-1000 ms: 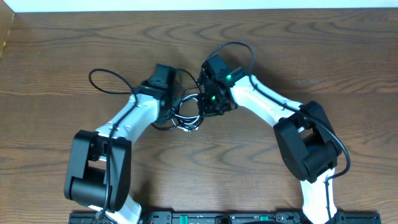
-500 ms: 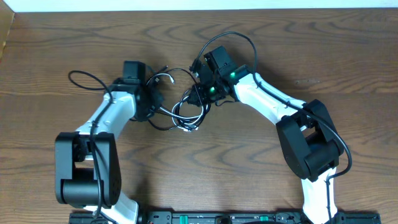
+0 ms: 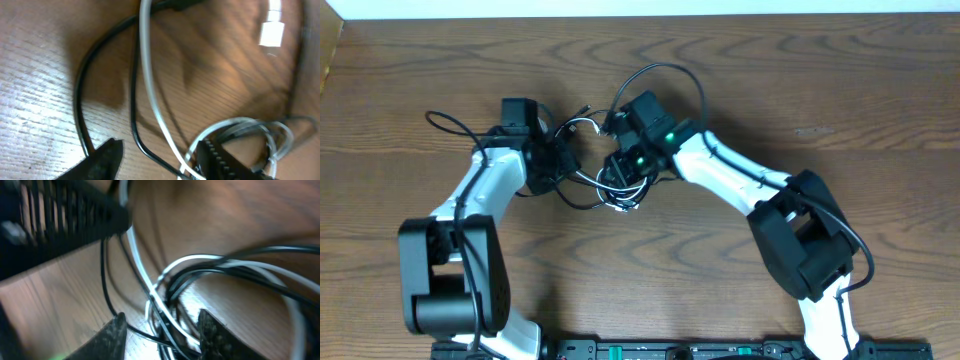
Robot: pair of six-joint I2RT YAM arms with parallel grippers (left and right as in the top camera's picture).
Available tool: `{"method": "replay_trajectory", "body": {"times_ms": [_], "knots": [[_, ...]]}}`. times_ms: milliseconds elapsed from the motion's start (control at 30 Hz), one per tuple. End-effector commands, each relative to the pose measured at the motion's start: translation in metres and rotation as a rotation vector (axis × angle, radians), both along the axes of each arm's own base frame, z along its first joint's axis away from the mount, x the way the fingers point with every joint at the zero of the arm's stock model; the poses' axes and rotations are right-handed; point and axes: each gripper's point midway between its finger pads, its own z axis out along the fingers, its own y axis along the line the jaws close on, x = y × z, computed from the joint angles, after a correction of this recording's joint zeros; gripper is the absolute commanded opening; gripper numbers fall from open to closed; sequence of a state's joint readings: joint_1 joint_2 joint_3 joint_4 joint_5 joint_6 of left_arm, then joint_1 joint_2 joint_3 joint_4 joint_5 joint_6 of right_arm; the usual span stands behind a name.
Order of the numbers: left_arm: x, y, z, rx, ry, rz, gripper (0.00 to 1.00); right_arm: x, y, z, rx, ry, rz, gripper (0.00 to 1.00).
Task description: Untangle cables
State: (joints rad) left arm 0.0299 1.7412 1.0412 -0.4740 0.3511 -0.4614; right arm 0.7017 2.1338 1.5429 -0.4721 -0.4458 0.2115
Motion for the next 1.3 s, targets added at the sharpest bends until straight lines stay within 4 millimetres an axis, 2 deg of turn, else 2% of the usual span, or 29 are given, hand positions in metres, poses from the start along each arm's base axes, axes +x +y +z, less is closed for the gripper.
{"method": "replay_trajectory", "body": {"times_ms": [0, 67, 200, 267, 433, 567, 667, 733, 767, 800, 833, 933, 1000, 1100, 1200, 1267], "knots": [[0.011, 0.013, 0.037, -0.02, -0.122, -0.065, 0.92, -0.006, 0.006, -0.011, -0.068, -0.115, 0.11, 0.52], [0.008, 0.032, 0.037, 0.0, -0.107, -0.001, 1.0, -0.012, 0.008, -0.014, -0.101, -0.152, 0.161, 0.66], [-0.004, 0.071, 0.028, -0.02, -0.039, 0.188, 0.98, -0.031, 0.018, -0.016, -0.122, -0.223, 0.313, 0.62], [-0.008, 0.081, 0.025, -0.039, -0.027, 0.229, 0.98, -0.036, 0.02, -0.019, -0.155, -0.285, 0.392, 0.61], [-0.01, 0.086, 0.024, -0.052, -0.028, 0.247, 0.98, -0.027, 0.014, -0.03, -0.319, -0.445, 0.469, 0.54], [-0.009, 0.085, 0.024, -0.052, -0.029, 0.242, 0.98, -0.027, 0.014, -0.046, -0.364, -0.492, 0.559, 0.52], [-0.009, 0.085, 0.024, -0.052, -0.029, 0.242, 0.98, -0.024, 0.009, -0.058, -0.393, -0.49, 0.566, 0.52], [-0.009, 0.085, 0.024, -0.052, -0.029, 0.242, 0.98, -0.024, 0.009, -0.061, -0.395, -0.486, 0.566, 0.57], [-0.009, 0.085, 0.024, -0.052, -0.029, 0.242, 0.98, -0.024, 0.009, -0.062, -0.396, -0.485, 0.567, 0.55], [-0.009, 0.085, 0.024, -0.051, -0.029, 0.242, 0.98, -0.024, 0.01, -0.063, -0.393, -0.49, 0.566, 0.25], [-0.009, 0.085, 0.024, -0.052, -0.029, 0.242, 0.98, -0.023, 0.011, -0.062, -0.39, -0.489, 0.56, 0.02], [-0.008, 0.085, 0.024, -0.051, -0.032, 0.241, 0.98, -0.022, 0.015, -0.053, -0.363, -0.471, 0.494, 0.01], [-0.008, 0.085, 0.024, -0.051, -0.032, 0.242, 0.98, -0.021, 0.02, -0.039, -0.33, -0.471, 0.457, 0.01], [-0.009, 0.085, 0.024, -0.05, -0.033, 0.239, 0.98, -0.024, 0.033, 0.0, -0.213, -0.487, 0.451, 0.01], [-0.009, 0.085, 0.024, -0.051, -0.032, 0.239, 0.98, -0.015, 0.034, 0.025, -0.156, -0.482, 0.354, 0.01], [-0.009, 0.085, 0.024, -0.051, -0.03, 0.239, 0.98, -0.006, 0.03, 0.033, -0.134, -0.455, 0.273, 0.01]]}}
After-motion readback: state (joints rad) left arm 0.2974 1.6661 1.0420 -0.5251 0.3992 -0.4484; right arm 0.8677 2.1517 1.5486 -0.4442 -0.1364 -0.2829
